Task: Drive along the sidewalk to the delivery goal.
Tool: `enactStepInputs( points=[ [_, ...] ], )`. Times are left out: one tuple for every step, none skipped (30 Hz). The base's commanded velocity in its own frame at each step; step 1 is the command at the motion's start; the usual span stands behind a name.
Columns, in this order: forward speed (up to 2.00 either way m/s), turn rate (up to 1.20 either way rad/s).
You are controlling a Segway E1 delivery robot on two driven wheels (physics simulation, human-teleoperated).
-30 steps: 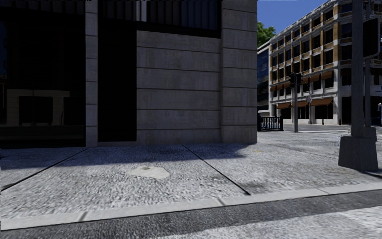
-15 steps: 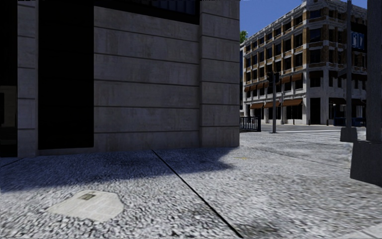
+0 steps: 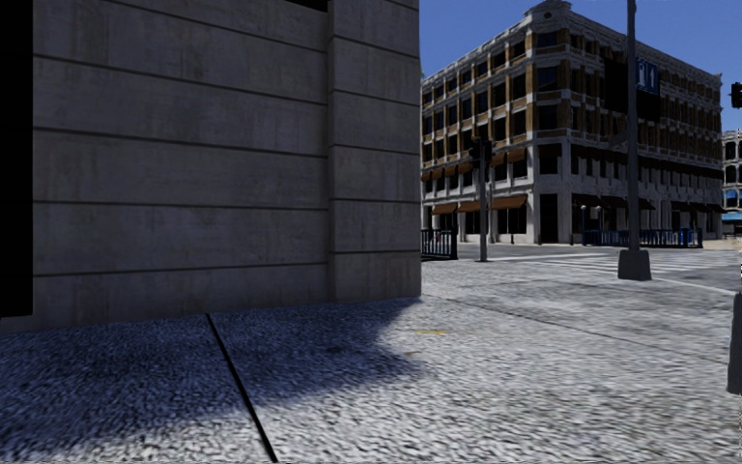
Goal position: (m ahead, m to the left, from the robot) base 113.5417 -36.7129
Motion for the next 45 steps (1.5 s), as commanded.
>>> enactStepInputs(
  points=[
    [1.99, -0.49],
    [1.99, -0.49],
    [1.99, -0.49],
    [1.99, -0.49],
    [1.99, -0.49],
    [1.99, -0.49],
    [1.99, -0.49],
    [1.99, -0.49],
    [1.99, -0.49],
    [1.99, -0.49],
    [1.99, -0.49],
    [1.99, -0.49],
    [1.99, -0.49],
    [1.99, -0.49],
    [1.99, -0.49],
    [1.99, -0.49],
    [1.99, -0.49],
    [1.99, -0.49],
    [1.99, -0.49],
    [1.99, -0.49],
    [1.99, -0.49],
    [1.99, -0.49],
    [1.99, -0.49],
    [1.99, -0.49],
    [1.99, -0.49],
    [1.99, -0.49],
    [1.99, -0.49],
    [1.99, -0.49],
    [1.99, -0.49],
    [1.99, -0.49],
    [1.99, -0.49],
    [1.99, -0.49],
    [1.99, -0.49],
    [1.99, -0.49],
    [1.99, -0.49],
    [1.99, -0.49],
    [1.99, -0.49],
    [1.99, -0.27],
    [1.99, 0.0],
    [1.99, 0.0],
    [1.99, 0.0],
    [1.96, 0.0],
    [1.84, 0.0],
    [1.67, 0.0],
    [1.67, 0.0]
  ],
)
